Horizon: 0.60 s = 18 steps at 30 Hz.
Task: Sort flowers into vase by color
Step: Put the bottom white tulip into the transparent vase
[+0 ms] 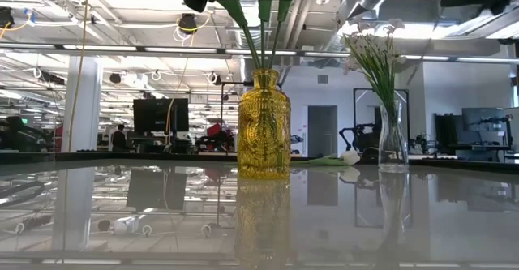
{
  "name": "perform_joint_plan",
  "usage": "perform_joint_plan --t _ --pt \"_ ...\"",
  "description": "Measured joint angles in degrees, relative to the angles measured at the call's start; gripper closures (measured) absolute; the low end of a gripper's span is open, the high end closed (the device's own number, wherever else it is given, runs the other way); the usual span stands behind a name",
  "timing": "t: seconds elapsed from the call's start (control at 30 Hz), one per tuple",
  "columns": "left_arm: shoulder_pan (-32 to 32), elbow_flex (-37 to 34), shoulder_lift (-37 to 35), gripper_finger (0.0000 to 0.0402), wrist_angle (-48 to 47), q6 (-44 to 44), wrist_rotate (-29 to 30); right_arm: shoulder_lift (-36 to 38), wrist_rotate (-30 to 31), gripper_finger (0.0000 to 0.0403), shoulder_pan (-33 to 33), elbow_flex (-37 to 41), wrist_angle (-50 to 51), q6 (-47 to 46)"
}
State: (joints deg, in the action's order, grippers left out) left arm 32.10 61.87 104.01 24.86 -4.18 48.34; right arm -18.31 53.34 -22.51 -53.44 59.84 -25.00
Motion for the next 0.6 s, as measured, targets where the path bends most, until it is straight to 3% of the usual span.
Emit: perform_joint_plan --t 0.27,0.6 --pt "-3.0 0.0 0.0 0.0244 0.3 -1.3 -3.3 -0.5 0.0 0.0381 7.5 -2.5 1.8 3.7" --pt "-6.1 0.0 0.0 0.0244 1.9 -3.7 -9.9 -1.9 0.0 0.0382 8.3 -2.6 1.6 2.6"
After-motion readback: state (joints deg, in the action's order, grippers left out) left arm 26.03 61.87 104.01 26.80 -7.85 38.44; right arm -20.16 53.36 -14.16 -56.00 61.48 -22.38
